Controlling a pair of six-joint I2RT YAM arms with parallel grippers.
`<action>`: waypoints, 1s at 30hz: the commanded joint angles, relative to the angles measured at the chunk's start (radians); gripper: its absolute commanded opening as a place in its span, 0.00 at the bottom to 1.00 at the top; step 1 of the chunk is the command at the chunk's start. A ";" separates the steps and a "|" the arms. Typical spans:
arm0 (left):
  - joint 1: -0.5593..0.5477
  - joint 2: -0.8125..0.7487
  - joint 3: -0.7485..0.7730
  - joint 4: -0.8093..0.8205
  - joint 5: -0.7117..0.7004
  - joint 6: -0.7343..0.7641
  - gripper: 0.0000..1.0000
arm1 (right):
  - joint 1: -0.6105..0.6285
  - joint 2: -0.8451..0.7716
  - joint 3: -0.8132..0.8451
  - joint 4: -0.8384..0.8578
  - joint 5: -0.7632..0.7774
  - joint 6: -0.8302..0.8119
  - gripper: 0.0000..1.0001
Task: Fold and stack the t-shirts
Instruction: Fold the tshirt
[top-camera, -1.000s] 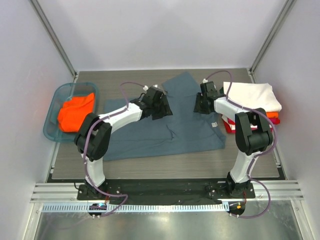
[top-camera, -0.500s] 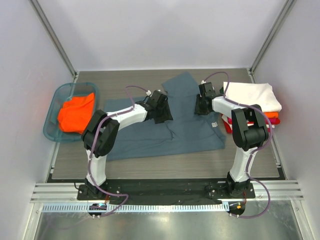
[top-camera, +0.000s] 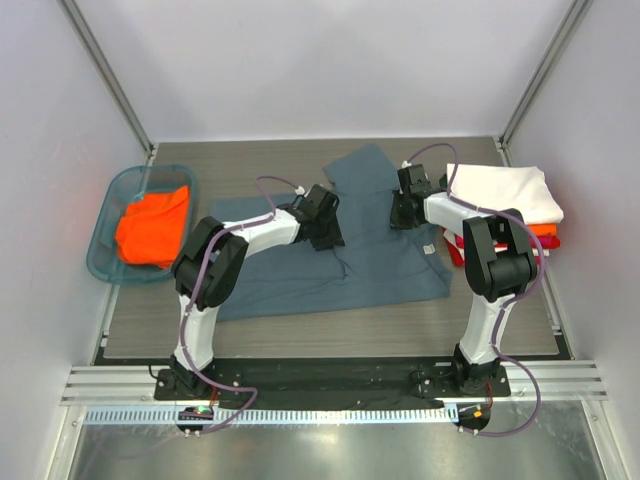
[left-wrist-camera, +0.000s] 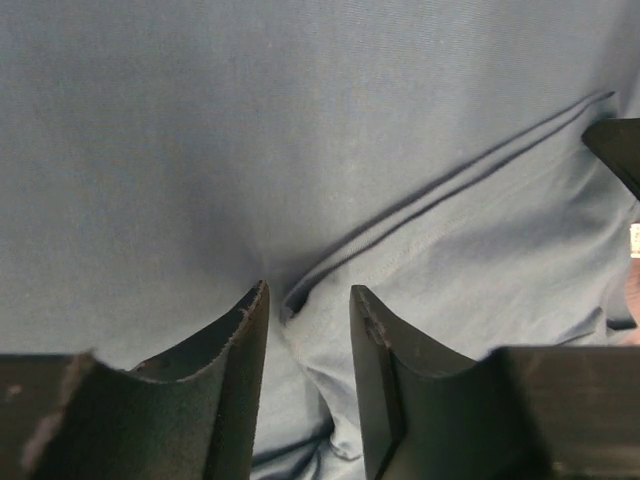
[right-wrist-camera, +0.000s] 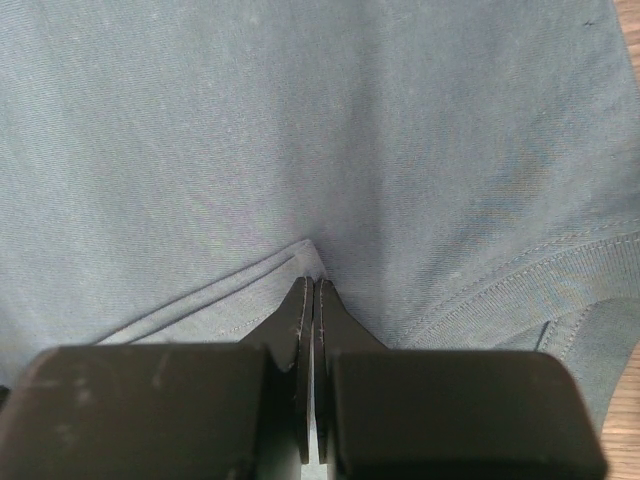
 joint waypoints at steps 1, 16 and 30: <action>-0.006 0.022 0.044 0.007 0.015 -0.010 0.35 | 0.002 -0.038 0.026 0.018 0.007 0.001 0.01; -0.011 -0.061 0.048 -0.003 0.012 -0.007 0.00 | -0.007 -0.156 0.000 0.020 0.084 0.015 0.01; -0.011 -0.092 0.086 0.025 -0.015 0.018 0.00 | -0.021 -0.199 0.002 0.018 0.116 0.036 0.01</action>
